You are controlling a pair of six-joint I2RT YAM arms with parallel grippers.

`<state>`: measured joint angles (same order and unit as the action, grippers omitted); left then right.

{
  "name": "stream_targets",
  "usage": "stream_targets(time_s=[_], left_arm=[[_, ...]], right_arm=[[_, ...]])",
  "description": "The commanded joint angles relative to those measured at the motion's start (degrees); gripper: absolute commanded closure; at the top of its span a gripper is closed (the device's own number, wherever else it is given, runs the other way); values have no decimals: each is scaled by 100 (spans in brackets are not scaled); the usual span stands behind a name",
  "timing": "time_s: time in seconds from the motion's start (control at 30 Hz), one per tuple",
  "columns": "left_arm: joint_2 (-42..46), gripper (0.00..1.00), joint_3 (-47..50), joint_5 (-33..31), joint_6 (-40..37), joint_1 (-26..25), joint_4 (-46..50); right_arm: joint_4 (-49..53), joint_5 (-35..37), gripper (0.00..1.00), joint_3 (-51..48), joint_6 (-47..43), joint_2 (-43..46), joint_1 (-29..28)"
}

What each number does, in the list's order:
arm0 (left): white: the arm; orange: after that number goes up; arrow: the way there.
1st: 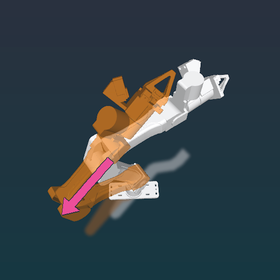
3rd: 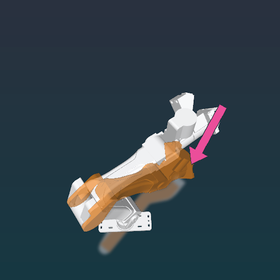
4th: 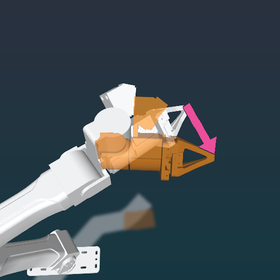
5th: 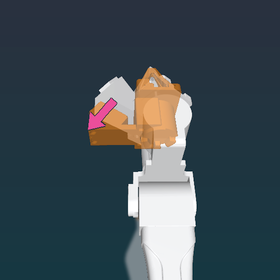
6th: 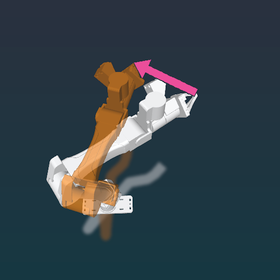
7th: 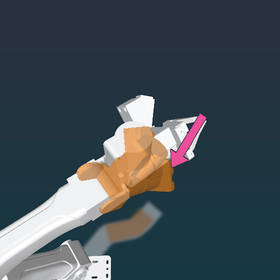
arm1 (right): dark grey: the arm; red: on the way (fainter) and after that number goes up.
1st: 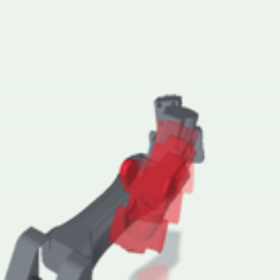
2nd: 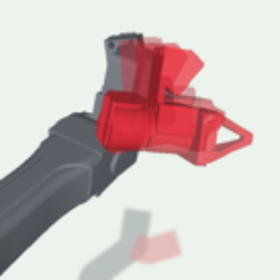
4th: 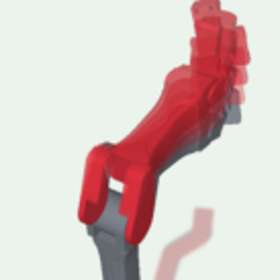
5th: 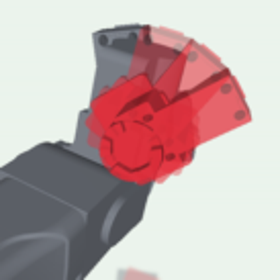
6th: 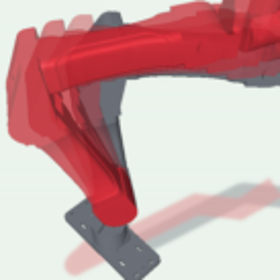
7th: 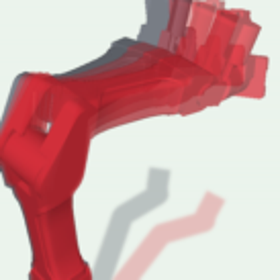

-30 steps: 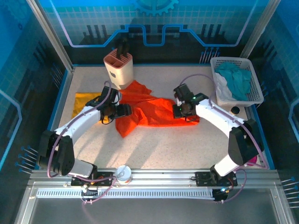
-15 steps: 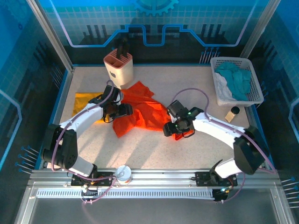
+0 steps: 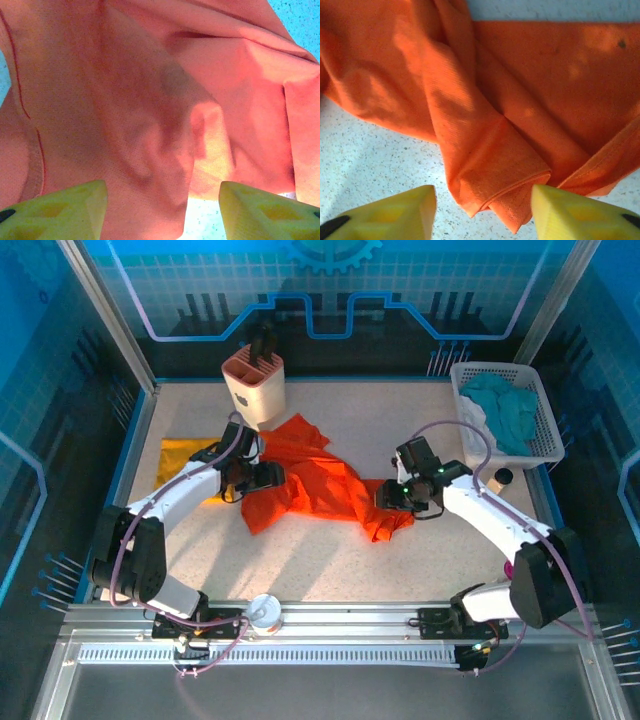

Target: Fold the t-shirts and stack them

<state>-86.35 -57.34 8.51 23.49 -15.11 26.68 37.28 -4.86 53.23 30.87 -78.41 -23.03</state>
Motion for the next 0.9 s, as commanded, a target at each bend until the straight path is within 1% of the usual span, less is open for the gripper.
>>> stream_targets(time_s=[0.0,0.03,0.13,0.27,0.33,0.5,0.63,0.87], left_arm=[[-40,38,-31,162,-56,13,-66],[-46,38,-31,189,-47,18,-66],[-59,38,-23,196,-16,16,-101],[-111,38,-47,221,-6,17,-111],[-133,38,-67,235,7,17,-110],[-96,38,-58,247,17,22,-95],[-21,38,3,191,-18,17,-66],[13,39,74,168,-13,17,-99]], right_arm=[[-159,-524,57,-373,273,-161,208],[-214,-594,57,-489,295,-187,220],[-400,-742,52,-702,368,-240,234],[-740,-1042,51,-879,645,-312,255],[-888,-1074,50,-915,830,-371,255],[-1267,-1252,50,-886,1176,-506,255],[-1380,-1336,52,-831,1354,-564,259],[-1640,-1263,52,-1004,1781,-743,255]])
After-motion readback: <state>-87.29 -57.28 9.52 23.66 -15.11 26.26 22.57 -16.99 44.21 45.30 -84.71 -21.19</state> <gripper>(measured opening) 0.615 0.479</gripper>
